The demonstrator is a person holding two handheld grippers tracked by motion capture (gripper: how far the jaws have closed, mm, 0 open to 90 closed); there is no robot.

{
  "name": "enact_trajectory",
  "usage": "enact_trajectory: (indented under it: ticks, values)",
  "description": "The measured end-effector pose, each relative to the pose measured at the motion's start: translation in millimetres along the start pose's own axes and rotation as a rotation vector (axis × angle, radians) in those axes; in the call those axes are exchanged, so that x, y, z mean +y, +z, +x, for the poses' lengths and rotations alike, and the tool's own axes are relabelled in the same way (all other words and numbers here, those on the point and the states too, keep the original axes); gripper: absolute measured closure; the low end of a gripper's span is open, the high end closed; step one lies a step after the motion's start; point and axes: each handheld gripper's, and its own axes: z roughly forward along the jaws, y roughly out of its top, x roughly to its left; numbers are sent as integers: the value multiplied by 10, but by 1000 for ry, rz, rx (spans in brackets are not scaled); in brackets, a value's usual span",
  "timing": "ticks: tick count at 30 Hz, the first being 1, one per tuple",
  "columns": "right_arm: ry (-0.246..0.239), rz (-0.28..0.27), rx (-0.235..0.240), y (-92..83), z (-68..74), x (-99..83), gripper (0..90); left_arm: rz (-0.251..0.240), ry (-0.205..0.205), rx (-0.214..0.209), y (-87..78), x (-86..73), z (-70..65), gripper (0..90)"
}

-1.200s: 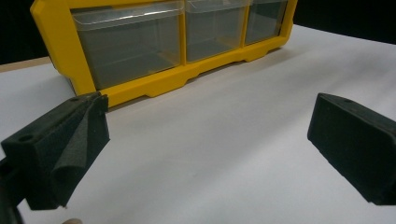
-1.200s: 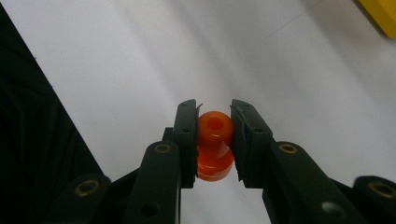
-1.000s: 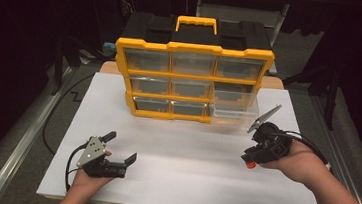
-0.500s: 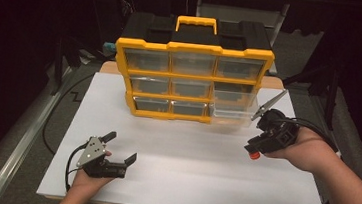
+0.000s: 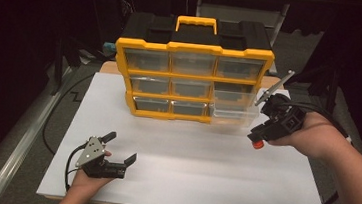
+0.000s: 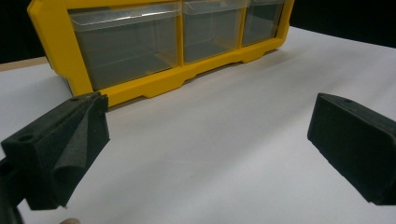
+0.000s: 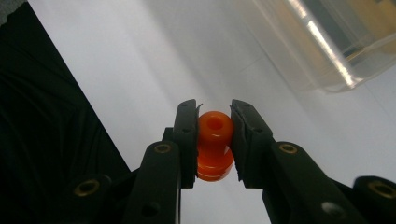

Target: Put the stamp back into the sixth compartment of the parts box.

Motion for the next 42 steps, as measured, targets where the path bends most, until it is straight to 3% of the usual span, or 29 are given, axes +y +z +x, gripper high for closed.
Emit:
enact_trajectory:
  ticks: [9, 26, 42]
  values:
    - [4, -7, -7, -205, -37, 139, 743, -5, -3, -7, -4, 3, 5, 4]
    - [12, -15, -25, -398, -188, 410, 743, 0, -8, -17, -7, 0, -1, 4]
    - [12, -22, -42, -326, -291, 695, 743, -5, -4, -19, -8, 0, 7, 4]
